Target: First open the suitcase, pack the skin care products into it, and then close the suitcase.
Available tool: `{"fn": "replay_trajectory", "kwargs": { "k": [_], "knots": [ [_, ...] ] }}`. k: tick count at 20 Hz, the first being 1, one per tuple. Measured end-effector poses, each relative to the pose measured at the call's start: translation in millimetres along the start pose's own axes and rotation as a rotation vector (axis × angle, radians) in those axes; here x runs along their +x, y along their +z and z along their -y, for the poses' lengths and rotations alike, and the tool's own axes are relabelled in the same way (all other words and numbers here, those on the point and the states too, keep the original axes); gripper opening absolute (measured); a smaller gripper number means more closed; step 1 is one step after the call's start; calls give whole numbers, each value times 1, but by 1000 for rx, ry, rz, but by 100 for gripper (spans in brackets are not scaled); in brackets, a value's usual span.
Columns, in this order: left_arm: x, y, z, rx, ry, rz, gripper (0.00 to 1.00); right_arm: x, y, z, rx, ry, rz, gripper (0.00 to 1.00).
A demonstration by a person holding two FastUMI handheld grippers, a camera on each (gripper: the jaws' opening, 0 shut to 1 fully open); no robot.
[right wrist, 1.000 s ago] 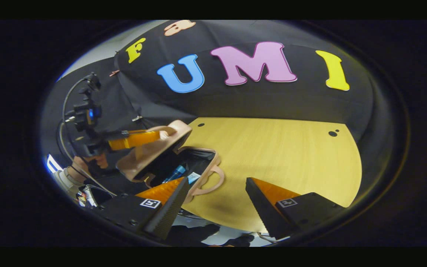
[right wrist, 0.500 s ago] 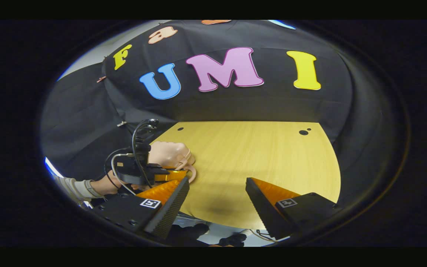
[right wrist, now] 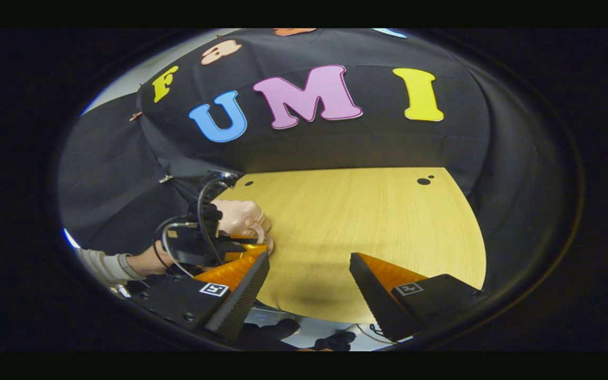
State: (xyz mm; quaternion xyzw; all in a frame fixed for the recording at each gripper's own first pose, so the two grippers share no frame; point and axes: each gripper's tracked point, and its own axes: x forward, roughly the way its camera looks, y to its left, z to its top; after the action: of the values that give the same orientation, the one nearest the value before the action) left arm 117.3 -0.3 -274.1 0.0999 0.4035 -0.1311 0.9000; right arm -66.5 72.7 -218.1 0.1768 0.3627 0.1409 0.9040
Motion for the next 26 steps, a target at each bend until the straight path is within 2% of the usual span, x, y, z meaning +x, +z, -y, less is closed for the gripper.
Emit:
{"fn": "replay_trajectory", "kwargs": {
  "k": [1, 4, 6, 9, 12, 13, 16, 21, 26],
  "knots": [
    [-2, 4, 1, -2, 0, 14, 38, 2, -2, -2, 6, 1, -4, 98],
    [-15, 20, 5, 0, 14, 76, 82, 6, 2, -8, 13, 13, 9, 97],
    [-30, 35, 6, -5, 30, 130, 97, 7, 11, -9, -7, 6, 34, 98],
    [-68, 70, 11, 2, 45, 247, 96, 5, 34, -6, -40, -31, 113, 98],
    [-110, 110, 15, 41, 91, 367, 96, -6, 67, -4, -82, -85, 213, 97],
    [-124, 122, 15, 37, 106, 408, 96, -11, 78, -3, -104, -103, 252, 97],
    [-169, 160, 25, -14, 88, 520, 96, -30, 120, -2, -169, -159, 378, 98],
    [-229, 192, 21, -60, 102, 661, 96, -71, 179, -6, -235, -234, 567, 98],
    [-279, 206, 13, -86, 143, 798, 96, -97, 203, -6, -217, -283, 668, 98]
  ]
}}
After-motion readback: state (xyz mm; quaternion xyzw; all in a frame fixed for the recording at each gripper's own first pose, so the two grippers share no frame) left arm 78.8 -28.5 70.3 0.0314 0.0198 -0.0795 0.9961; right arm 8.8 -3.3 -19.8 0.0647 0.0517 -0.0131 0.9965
